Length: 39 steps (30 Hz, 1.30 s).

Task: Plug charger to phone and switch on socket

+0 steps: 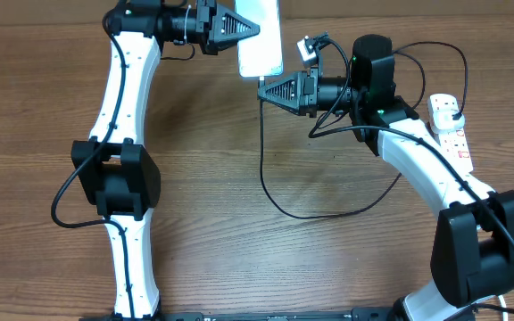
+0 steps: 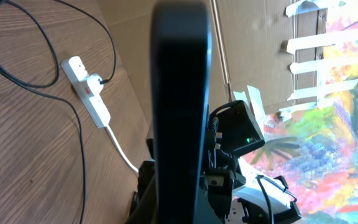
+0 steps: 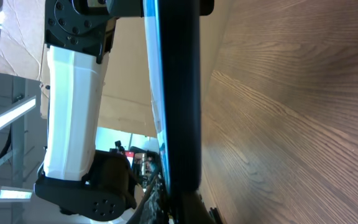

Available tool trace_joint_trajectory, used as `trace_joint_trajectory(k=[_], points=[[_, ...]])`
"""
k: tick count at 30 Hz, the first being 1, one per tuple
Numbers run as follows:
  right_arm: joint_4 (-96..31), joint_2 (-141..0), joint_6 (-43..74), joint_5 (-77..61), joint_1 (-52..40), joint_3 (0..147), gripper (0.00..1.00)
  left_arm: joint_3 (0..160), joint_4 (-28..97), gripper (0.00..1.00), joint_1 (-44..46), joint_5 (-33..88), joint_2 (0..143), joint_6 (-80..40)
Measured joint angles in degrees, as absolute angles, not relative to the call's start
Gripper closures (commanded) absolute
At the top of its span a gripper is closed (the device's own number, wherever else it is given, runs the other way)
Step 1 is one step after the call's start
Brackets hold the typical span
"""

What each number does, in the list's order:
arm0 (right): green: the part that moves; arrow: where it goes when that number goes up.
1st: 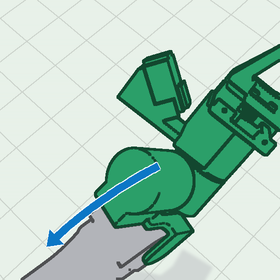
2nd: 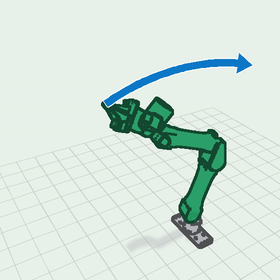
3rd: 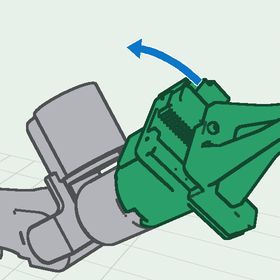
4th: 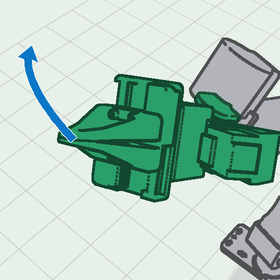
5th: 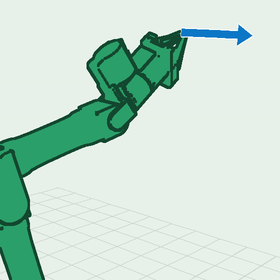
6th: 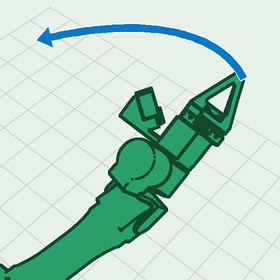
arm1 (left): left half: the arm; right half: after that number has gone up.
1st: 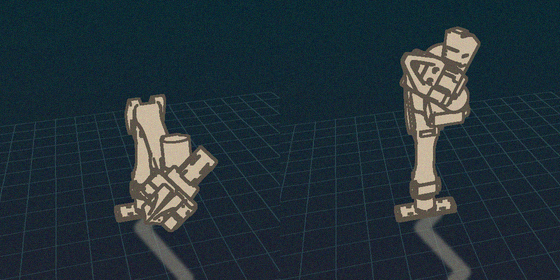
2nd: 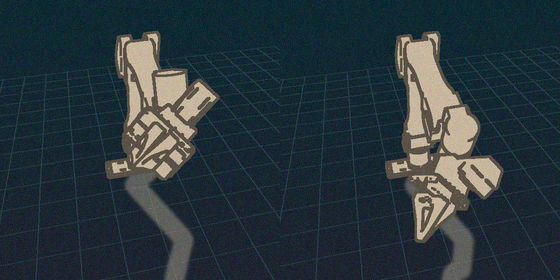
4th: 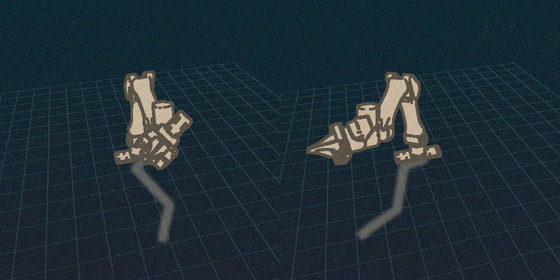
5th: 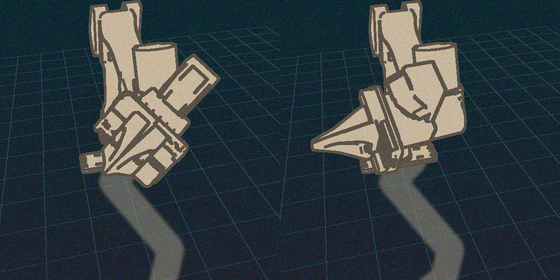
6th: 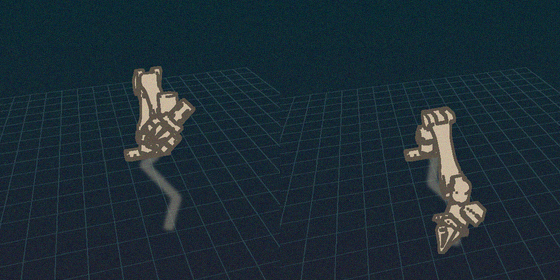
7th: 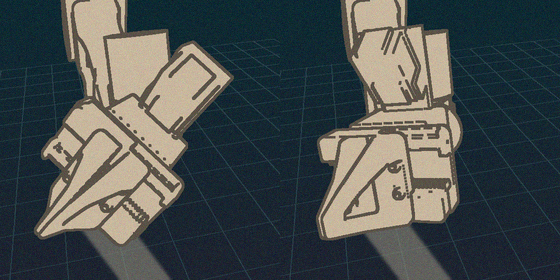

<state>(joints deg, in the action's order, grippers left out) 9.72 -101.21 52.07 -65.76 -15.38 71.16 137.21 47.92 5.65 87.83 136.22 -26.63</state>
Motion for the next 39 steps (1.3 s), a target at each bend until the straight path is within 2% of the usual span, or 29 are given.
trace_joint_trajectory(k=[20,21,22,24,25,27,33,39], points=[[13.26,-101.21,54.17,-66.08,-14.98,71.16,0.96,137.21,48.01,0.96,5.65,88.4,136.22,-27.09],[13.28,-101.21,54.24,-66.13,-14.98,71.16,0.94,137.21,48.01,0.96,5.65,88.49,136.22,-27.09],[13.3,-101.21,54.37,-66.15,-14.98,71.16,0.85,137.21,48.01,0.95,5.65,88.55,136.22,-27.11],[13.43,-101.21,54.48,-66.04,-14.96,71.16,0.51,137.21,48.01,0.96,5.67,88.55,136.22,-27.07],[13.98,-101.21,54.5,-65.65,-14.92,71.16,0.38,137.21,48.14,0.96,5.72,88.51,136.22,-27.07],[14.24,-101.21,54.78,-65.49,-14.59,71.2,0.0,137.21,48.05,0.96,5.93,88.49,136.22,-27.07],[11.27,-101.19,54.22,-65.76,-13.91,71.26,0.0,137.21,48.34,0.96,5.96,85.34,136.22,-27.05],[-2.17,-101.19,49.1,-64.77,-13.91,71.42,0.0,137.21,54.22,0.96,4.82,78.54,136.22,-24.73]])
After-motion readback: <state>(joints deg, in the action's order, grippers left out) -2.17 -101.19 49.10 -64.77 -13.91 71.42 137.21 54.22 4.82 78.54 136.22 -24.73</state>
